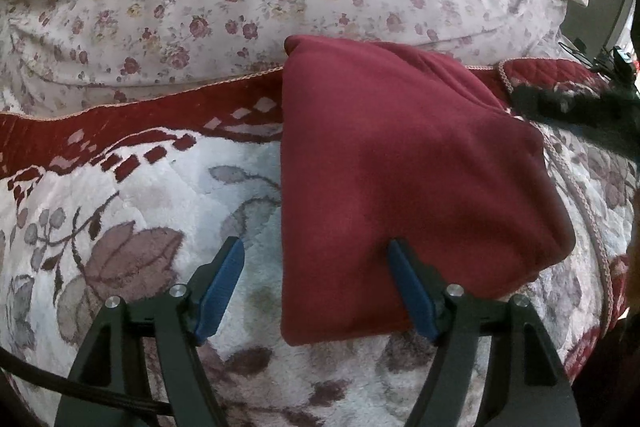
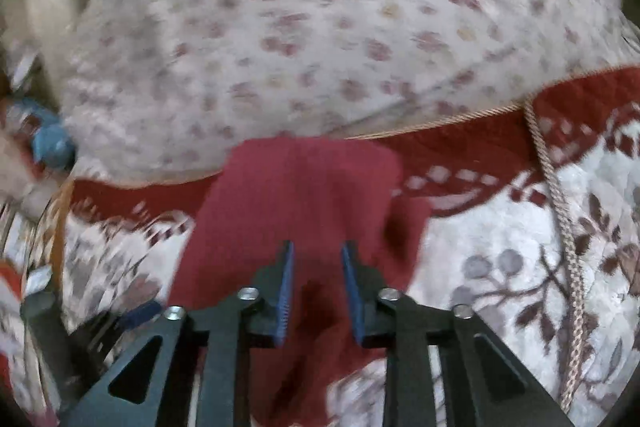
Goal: Fold small clothes
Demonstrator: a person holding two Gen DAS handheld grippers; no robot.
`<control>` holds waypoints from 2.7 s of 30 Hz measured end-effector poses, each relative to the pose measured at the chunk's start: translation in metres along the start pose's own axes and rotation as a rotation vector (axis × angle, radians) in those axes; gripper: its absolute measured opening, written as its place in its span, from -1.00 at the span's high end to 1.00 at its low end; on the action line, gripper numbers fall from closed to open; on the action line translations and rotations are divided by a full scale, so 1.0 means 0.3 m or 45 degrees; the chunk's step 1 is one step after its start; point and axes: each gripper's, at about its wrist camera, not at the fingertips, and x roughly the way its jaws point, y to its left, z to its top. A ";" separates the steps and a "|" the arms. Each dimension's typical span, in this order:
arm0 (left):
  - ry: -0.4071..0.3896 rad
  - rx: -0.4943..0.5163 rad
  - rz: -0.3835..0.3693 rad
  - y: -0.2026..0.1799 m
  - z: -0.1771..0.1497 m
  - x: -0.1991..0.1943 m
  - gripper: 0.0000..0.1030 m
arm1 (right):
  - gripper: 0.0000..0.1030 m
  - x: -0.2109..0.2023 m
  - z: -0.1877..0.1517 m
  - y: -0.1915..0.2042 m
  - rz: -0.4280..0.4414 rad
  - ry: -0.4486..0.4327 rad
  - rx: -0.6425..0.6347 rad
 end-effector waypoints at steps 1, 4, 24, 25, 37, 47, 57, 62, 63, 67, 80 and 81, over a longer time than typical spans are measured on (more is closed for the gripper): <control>0.001 0.001 0.002 -0.001 0.001 -0.001 -0.43 | 0.42 0.006 -0.017 0.026 0.000 0.011 -0.040; 0.015 -0.003 -0.022 0.007 0.001 -0.005 -0.44 | 0.45 0.072 -0.072 0.050 -0.147 0.060 -0.132; 0.135 -0.277 -0.534 0.145 0.107 0.260 -0.88 | -0.92 0.220 -0.091 -0.191 0.261 0.051 0.184; 0.142 -0.257 -0.525 0.135 0.113 0.267 -0.88 | -0.92 0.241 -0.084 -0.183 0.265 0.065 0.170; 0.106 -0.129 -0.517 0.075 0.101 0.106 -0.08 | -0.05 0.182 -0.029 -0.108 0.355 0.064 0.153; 0.104 -0.125 -0.337 0.176 -0.126 -0.227 -0.08 | -0.08 0.025 -0.143 0.129 0.570 0.173 0.050; 0.004 -0.146 -0.055 0.184 -0.317 -0.233 -0.56 | -0.42 -0.039 -0.331 0.212 0.231 0.210 -0.156; -0.096 -0.107 0.100 0.190 -0.309 -0.282 -0.61 | -0.39 -0.222 -0.348 0.327 0.244 0.073 -0.354; -0.102 -0.105 0.111 0.187 -0.306 -0.282 -0.61 | -0.38 -0.237 -0.352 0.355 0.252 0.056 -0.391; -0.128 -0.145 0.111 0.184 -0.300 -0.263 -0.64 | -0.35 -0.231 -0.370 0.466 0.251 0.005 -0.572; -0.133 -0.187 0.044 0.220 -0.285 -0.199 -0.92 | -0.29 -0.023 -0.412 0.414 0.084 0.108 -0.637; -0.139 -0.181 0.049 0.219 -0.284 -0.203 -0.92 | -0.29 -0.030 -0.414 0.419 0.073 0.104 -0.647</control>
